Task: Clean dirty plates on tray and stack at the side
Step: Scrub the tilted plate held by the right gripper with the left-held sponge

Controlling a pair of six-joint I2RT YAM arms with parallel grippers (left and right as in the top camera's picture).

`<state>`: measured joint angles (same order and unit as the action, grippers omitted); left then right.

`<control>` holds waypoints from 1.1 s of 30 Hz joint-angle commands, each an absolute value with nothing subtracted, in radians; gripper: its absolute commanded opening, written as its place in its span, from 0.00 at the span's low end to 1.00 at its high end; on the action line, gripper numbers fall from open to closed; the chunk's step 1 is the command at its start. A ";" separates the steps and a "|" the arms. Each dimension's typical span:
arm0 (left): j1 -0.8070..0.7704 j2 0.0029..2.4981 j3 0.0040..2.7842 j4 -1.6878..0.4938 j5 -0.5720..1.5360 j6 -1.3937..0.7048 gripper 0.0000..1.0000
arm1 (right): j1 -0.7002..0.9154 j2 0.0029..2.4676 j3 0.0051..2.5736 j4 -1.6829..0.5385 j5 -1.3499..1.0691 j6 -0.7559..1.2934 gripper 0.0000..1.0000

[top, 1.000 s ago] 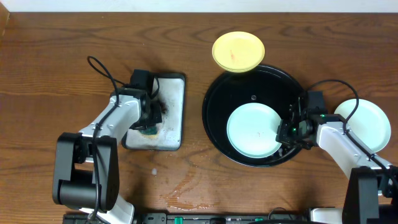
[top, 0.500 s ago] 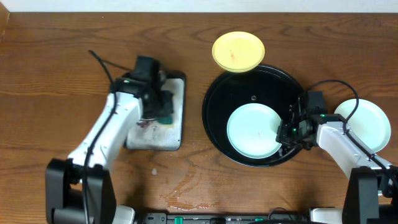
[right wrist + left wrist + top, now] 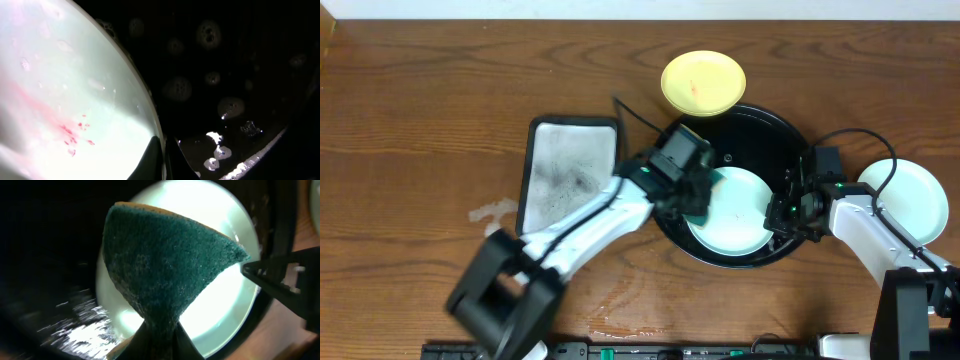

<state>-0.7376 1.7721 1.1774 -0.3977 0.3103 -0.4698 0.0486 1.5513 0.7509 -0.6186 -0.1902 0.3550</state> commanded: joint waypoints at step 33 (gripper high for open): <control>-0.885 2.086 1.196 -0.239 0.465 -0.472 0.07 | 0.047 1.558 0.754 -0.641 -0.166 0.339 0.01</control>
